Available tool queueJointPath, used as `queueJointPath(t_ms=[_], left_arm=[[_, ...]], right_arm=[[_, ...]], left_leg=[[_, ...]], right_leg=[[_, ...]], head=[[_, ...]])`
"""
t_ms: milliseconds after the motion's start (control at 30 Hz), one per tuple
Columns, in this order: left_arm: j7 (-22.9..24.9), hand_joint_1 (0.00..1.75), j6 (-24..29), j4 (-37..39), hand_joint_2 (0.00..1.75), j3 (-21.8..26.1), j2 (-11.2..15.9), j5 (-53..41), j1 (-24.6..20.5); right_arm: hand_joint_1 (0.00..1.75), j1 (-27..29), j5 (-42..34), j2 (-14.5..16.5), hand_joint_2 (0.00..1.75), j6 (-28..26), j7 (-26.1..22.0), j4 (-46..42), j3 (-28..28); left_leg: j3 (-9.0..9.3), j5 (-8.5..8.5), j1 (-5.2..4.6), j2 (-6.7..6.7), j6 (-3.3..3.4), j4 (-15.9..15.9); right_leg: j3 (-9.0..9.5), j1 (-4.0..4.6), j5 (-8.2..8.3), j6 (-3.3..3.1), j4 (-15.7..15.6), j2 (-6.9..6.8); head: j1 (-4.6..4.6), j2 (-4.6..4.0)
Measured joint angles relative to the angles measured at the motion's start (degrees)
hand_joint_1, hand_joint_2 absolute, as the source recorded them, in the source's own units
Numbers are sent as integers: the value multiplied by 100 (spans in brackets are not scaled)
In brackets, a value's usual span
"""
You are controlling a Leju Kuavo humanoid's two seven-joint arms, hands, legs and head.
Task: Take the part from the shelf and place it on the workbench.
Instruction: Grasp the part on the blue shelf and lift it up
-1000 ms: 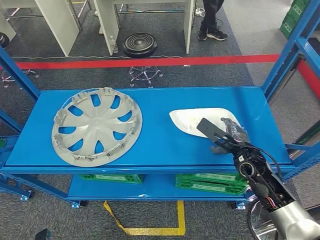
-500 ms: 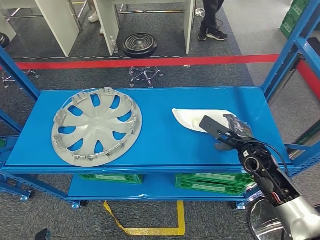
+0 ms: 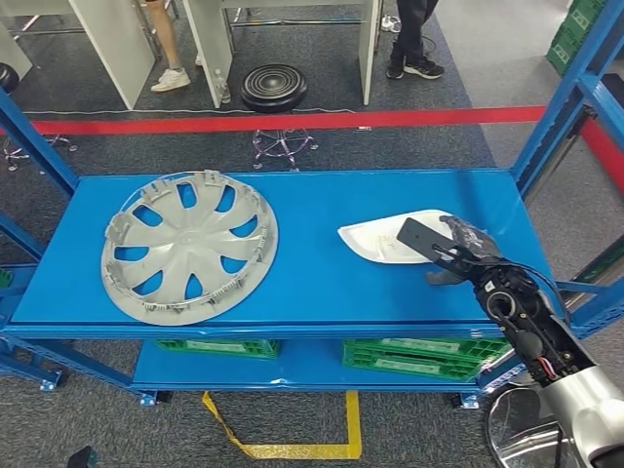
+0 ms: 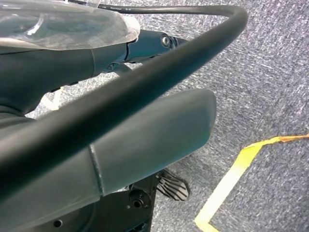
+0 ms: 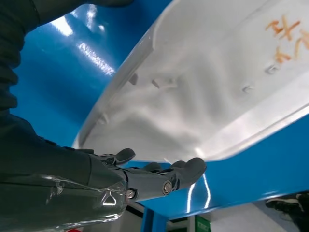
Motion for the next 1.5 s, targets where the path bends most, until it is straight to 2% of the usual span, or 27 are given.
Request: queueJointPath(t_ms=[300, 533, 1300, 1500], left_arm=[[-78, 0, -41, 1, 0, 0, 3, -26, 1], [-94, 0, -45, 0, 0, 0, 2, -52, 0], [-97, 0, -39, 0, 0, 0, 2, 19, -3], [-105, 0, -46, 0, 0, 0, 1, 3, -15]], right_arm=[[0, 2, -161, -257, 175, 139, -44, 242, 62], [0, -36, -319, -333, 175, 252, -359, 498, 189], [0, -368, -95, -331, 175, -4, -748, 908, 716], [0, -458, -20, -131, 175, -67, -882, 1006, 867]], left_leg=[[-4, -2, 0, 0, 2, 0], [-3, -2, 0, 1, 2, -1], [11, -1, 0, 1, 2, -2], [10, -1, 1, 1, 3, -2]], right_leg=[[-1, -1, 0, 0, -1, 0], [3, 0, 0, 0, -1, 1], [22, 0, 0, 1, -1, 0], [22, 0, 0, 0, -1, 0]], head=[[-4, 0], [-8, 0], [-7, 0], [-5, 0]])
